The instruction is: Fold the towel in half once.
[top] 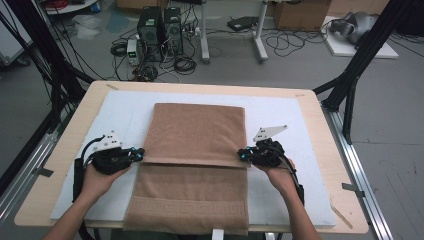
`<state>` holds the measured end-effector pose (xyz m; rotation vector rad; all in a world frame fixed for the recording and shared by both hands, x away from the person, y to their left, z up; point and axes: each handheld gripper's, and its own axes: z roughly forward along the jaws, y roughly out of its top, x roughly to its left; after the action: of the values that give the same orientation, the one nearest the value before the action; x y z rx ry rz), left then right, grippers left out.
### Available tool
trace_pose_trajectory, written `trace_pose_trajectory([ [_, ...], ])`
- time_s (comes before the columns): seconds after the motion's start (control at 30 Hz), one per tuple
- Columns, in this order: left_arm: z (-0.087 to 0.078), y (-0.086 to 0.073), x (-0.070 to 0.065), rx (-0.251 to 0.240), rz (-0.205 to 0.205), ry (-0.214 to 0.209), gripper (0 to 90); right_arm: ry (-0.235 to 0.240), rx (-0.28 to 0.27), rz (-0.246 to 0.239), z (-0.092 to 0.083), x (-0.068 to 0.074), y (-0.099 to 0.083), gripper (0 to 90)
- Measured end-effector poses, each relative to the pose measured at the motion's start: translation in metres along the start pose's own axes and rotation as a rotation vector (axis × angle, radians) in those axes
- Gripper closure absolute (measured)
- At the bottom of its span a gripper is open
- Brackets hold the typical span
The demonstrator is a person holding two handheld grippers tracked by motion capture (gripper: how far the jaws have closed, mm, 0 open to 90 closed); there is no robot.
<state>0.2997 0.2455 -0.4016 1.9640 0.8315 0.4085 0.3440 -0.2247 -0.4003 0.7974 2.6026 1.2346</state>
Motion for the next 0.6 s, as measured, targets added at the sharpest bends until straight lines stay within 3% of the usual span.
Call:
trace_pose_trajectory([
  [0.17, -0.030, -0.009, -0.018, -0.033, -0.011, -0.042, 86.5, 0.050, -0.016, -0.037, -0.018, 0.020, -0.002, 84.6],
  [0.27, -0.052, -0.022, -0.037, -0.044, 0.001, -0.066, 86.1, 0.146, -0.050, -0.058, -0.033, 0.039, -0.009, 81.0],
  [0.33, -0.061, -0.027, -0.045, -0.036, 0.015, -0.071, 76.3, 0.198, -0.063, -0.074, -0.041, 0.049, -0.014, 72.4],
  [0.4, -0.061, -0.026, -0.046, -0.027, 0.038, -0.051, 67.1, 0.194, -0.075, -0.072, -0.046, 0.050, -0.016, 68.6],
  [0.47, -0.055, -0.021, -0.043, -0.013, 0.058, -0.023, 60.7, 0.156, -0.071, -0.061, -0.047, 0.045, -0.015, 64.7],
  [0.53, -0.045, -0.016, -0.038, -0.006, 0.077, 0.000, 59.3, 0.125, -0.060, -0.048, -0.042, 0.036, -0.014, 61.6],
  [0.6, -0.032, -0.011, -0.029, -0.005, 0.061, 0.010, 57.9, 0.073, -0.041, -0.024, -0.036, 0.024, -0.012, 58.5],
])
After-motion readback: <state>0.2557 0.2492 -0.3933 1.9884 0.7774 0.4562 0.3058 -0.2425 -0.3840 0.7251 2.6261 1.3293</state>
